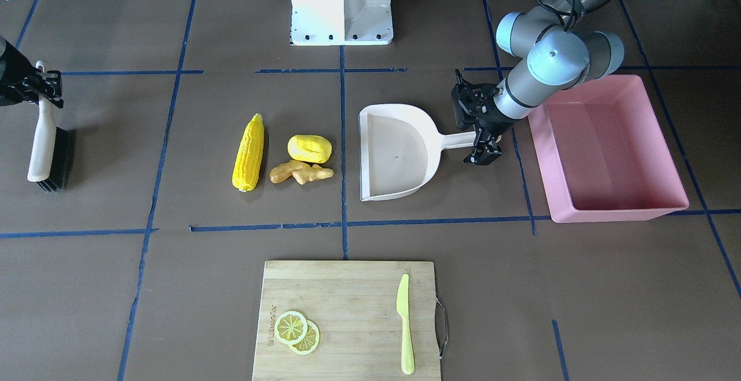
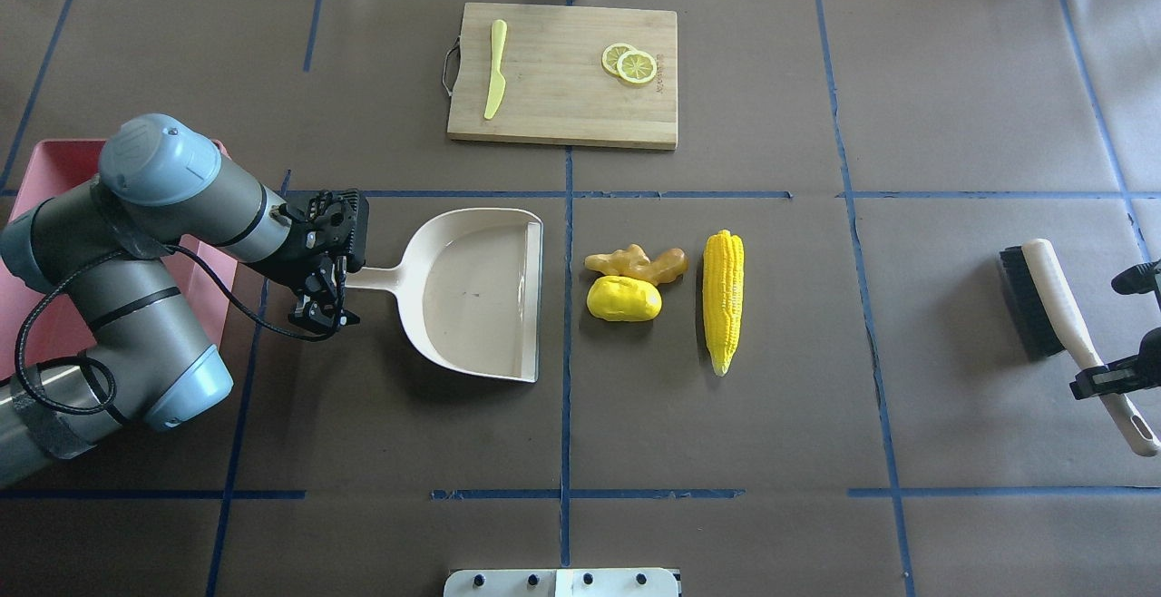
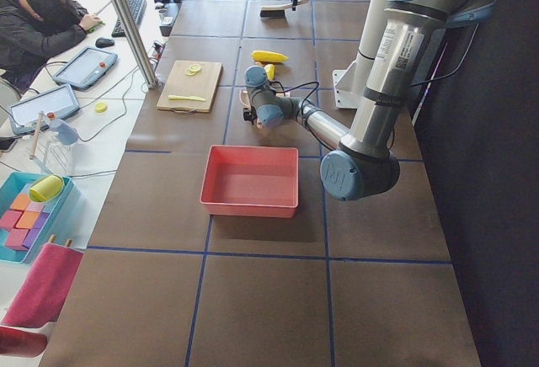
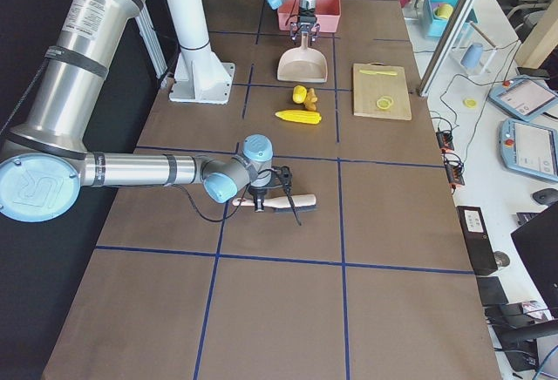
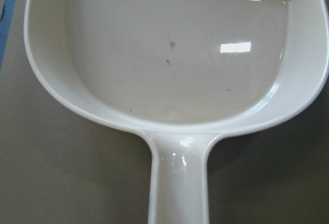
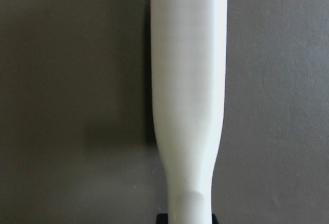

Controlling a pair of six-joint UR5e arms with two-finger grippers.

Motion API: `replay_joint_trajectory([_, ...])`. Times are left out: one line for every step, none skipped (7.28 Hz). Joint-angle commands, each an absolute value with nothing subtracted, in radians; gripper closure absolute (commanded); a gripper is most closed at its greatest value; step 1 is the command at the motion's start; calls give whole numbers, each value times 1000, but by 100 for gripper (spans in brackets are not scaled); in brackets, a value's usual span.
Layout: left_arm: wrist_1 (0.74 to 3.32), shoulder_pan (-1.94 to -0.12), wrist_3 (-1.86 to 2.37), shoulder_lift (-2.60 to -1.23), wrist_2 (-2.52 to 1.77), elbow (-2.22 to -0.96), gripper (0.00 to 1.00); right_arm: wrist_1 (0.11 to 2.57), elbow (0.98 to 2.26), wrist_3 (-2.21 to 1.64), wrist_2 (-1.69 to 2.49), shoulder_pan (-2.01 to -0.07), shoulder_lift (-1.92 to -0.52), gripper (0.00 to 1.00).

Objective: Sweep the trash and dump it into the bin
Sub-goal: 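Slide the dustpan toward the produce with the left gripper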

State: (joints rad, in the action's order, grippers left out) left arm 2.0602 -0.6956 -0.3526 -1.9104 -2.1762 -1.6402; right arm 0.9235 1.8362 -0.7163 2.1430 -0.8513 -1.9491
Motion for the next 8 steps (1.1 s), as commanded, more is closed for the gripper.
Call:
replay_joint_trajectory([2059, -695, -354, -1908, -2177, -1641, 46, 923, 1836, -716, 2143, -851, -1950, 100])
replay_joint_trajectory([2059, -696, -356, -1908, -2177, -1644, 60, 923, 1836, -716, 2143, -851, -1950, 100])
replay_joint_trajectory([2057, -696, -357, -1910, -2177, -1649, 69, 923, 1836, -716, 2143, -851, -1950, 100])
replay_joint_trajectory([2059, -701, -359, -1911, -2177, -1655, 81, 923, 1836, -716, 2143, -851, -1950, 100])
replay_joint_trajectory([2059, -709, -359, -1913, -2175, -1660, 91, 923, 1836, -716, 2143, -851, -1950, 100])
replay_joint_trajectory([2060, -724, -359, -1913, -2175, -1681, 93, 923, 1836, -716, 2143, -851, -1950, 100])
replay_joint_trajectory([2062, -754, -420, -1914, -2155, -1699, 96, 923, 1836, -716, 2143, -851, -1950, 100])
replay_joint_trajectory([2057, -767, -463, -1922, -2119, -1707, 100, 923, 1836, -716, 2143, -851, -1950, 100])
